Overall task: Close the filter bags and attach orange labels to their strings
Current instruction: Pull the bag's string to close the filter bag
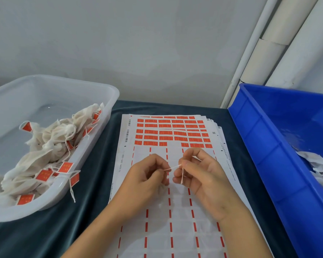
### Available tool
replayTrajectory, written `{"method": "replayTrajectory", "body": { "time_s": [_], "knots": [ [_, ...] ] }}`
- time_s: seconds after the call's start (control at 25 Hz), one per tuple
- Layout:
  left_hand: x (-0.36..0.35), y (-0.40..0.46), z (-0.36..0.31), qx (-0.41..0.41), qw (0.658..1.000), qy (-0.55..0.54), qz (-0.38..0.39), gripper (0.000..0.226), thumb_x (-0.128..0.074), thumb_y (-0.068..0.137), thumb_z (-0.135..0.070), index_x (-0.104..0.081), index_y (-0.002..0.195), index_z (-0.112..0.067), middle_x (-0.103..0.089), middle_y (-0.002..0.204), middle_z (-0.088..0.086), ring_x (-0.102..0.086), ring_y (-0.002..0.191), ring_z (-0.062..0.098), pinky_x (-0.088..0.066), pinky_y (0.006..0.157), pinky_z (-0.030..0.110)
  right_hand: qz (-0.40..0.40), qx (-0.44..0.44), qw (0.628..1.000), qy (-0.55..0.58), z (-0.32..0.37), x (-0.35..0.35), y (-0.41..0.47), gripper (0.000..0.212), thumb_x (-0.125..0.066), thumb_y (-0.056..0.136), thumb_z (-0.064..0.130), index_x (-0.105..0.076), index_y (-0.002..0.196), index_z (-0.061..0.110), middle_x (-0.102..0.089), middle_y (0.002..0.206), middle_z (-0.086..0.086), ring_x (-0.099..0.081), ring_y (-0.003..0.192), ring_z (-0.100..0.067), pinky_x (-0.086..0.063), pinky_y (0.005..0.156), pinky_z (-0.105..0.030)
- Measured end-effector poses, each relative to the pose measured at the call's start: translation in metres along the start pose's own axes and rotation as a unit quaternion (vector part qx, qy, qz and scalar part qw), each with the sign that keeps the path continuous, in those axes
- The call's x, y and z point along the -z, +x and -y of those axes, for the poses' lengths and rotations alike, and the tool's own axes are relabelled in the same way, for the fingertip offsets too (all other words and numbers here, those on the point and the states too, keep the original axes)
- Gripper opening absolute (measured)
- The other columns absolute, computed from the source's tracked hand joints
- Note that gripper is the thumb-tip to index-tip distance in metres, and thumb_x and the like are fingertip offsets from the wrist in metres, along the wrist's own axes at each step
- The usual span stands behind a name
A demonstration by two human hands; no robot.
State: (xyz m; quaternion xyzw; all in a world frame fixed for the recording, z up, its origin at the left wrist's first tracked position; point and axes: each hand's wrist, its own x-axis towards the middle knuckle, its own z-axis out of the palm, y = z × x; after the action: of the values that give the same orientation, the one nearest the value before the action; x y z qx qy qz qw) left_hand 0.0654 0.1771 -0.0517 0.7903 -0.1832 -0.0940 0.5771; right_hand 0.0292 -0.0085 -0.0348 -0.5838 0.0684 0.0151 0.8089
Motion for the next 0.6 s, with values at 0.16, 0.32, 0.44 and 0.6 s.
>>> {"method": "replayTrajectory", "body": {
  "time_s": [0.16, 0.32, 0.44, 0.6],
  "knots": [
    [-0.002, -0.001, -0.003, -0.006, 1.000, -0.001, -0.022, 0.019, -0.059, 0.103, -0.032, -0.065, 0.086, -0.038, -0.071, 0.079, -0.010, -0.066, 0.073, 0.005, -0.050, 0.069, 0.011, 0.000, -0.014, 0.981, 0.191, 0.006, 0.003, 0.002, 0.016, -0.067, 0.096, 0.012, -0.072, 0.112, 0.012, -0.065, 0.094, -0.012, -0.059, 0.066, -0.015, -0.054, 0.061, -0.027],
    [-0.003, 0.001, -0.004, 0.009, 0.999, -0.034, -0.035, 0.020, -0.057, 0.104, -0.038, -0.067, 0.087, -0.044, -0.071, 0.079, -0.014, -0.065, 0.068, 0.000, -0.049, 0.060, 0.009, -0.192, 0.064, 0.961, -0.187, 0.021, 0.012, 0.023, 0.017, -0.058, 0.105, 0.026, -0.074, 0.098, 0.030, -0.074, 0.090, 0.014, -0.066, 0.069, -0.007, -0.050, 0.062, -0.020],
    [-0.004, 0.001, -0.004, 0.009, 0.998, -0.042, -0.045, 0.025, -0.054, 0.106, -0.040, -0.071, 0.087, -0.039, -0.070, 0.078, -0.016, -0.064, 0.068, 0.000, -0.049, 0.060, 0.009, -0.255, 0.095, 0.818, -0.507, 0.015, 0.005, 0.046, 0.006, -0.061, 0.101, 0.038, -0.065, 0.103, 0.033, -0.064, 0.107, 0.022, -0.063, 0.097, -0.005, -0.048, 0.081, -0.017],
    [-0.007, 0.001, -0.006, 0.015, 0.998, -0.031, -0.048, 0.026, -0.049, 0.095, -0.058, -0.071, 0.089, -0.046, -0.070, 0.079, -0.018, -0.066, 0.078, 0.003, -0.050, 0.066, 0.009, -0.255, 0.035, 0.719, -0.646, -0.005, -0.003, 0.075, 0.049, -0.056, 0.097, 0.058, -0.057, 0.135, 0.027, -0.057, 0.139, 0.004, -0.054, 0.122, -0.019, -0.051, 0.097, -0.034]
  ]
}}
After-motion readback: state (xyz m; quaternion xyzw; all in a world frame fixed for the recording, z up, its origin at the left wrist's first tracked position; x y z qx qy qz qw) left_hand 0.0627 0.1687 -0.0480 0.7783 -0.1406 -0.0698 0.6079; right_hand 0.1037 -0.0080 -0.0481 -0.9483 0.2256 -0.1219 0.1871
